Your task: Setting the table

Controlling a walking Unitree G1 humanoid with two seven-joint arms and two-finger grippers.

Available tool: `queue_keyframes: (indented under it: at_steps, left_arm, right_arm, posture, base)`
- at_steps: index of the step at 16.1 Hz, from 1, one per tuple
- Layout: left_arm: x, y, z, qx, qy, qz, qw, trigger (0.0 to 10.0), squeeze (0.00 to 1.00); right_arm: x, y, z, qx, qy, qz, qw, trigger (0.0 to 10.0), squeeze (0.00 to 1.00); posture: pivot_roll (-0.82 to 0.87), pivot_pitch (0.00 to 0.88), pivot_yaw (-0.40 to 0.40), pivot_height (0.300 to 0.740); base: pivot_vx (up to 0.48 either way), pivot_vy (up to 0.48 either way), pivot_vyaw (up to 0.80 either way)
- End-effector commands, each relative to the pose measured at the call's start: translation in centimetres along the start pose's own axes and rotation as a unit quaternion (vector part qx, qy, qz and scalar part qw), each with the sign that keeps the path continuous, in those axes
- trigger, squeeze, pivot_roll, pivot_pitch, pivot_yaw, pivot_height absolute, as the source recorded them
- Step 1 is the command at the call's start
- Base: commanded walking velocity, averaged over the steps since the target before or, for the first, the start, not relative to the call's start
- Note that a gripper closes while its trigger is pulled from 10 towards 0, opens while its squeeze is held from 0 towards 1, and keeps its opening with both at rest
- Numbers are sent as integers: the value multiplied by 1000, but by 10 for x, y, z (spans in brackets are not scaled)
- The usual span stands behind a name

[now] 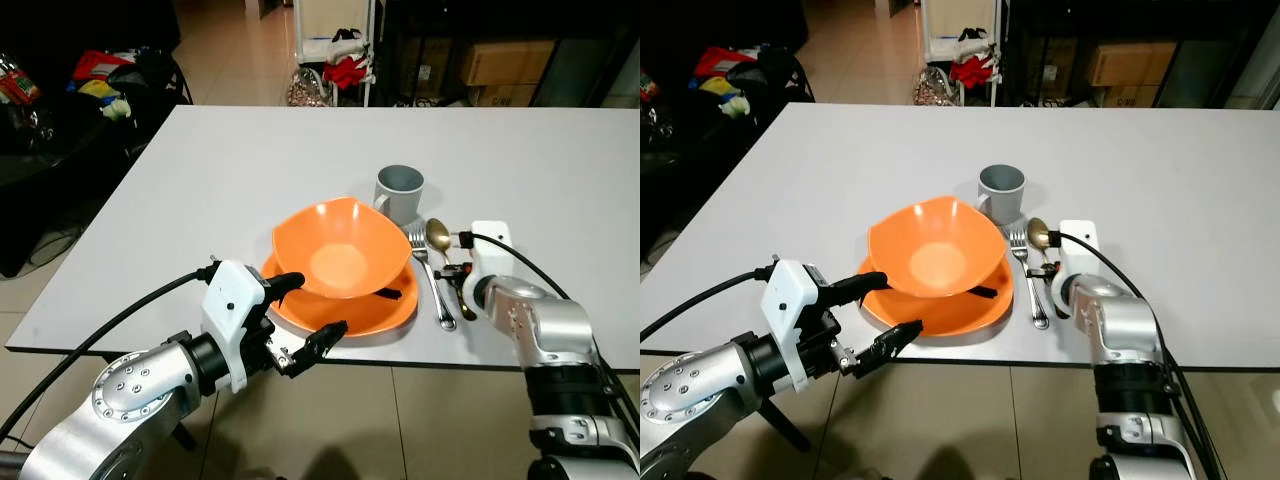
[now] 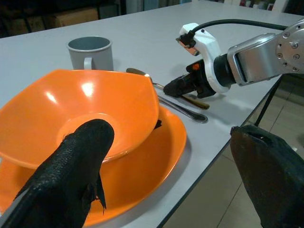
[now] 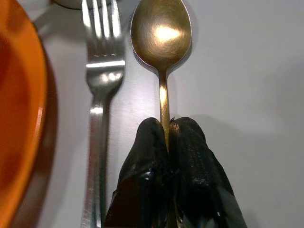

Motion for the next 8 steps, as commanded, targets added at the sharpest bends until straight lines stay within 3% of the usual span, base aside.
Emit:
queue_keyframes:
  at_steps: [1,6,7,8]
  left_arm:
    - [1,1,2,-5,-3,-4,1000,10000,0]
    - [0,2,3,-7,-1,-6,1000,10000,0]
    - [0,2,3,-8,-1,-6,1000,10000,0]
    - [0,2,3,-9,-2,-6,1000,10000,0]
  right_arm:
    - [-11,0,2,-5,6,-26,1000,10000,0]
    - [-16,6,6,-9,5,-38,999,10000,0]
    - [-18,6,6,-8,6,-40,999,10000,1000]
    - [-18,6,6,-9,7,-39,999,10000,1000]
  posture:
    - [27,0,35,740]
    - [28,0,32,740]
    - [27,0,33,740]
    - [28,0,34,740]
  base:
    - [0,0,0]
    - [0,0,0]
    - [0,0,0]
    - [0,0,0]
Point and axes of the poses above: a point about 5 cm out from each wrist's last joint towards the gripper, its own y axis pointing back from the gripper into the wrist, its own x axis along the axis of the wrist's last joint, z = x × y, the point moved 2 cm from there along -y, pointing out of the wrist towards the gripper, and after that the axes turned 3 degrees about y, right-handed, at the moved point
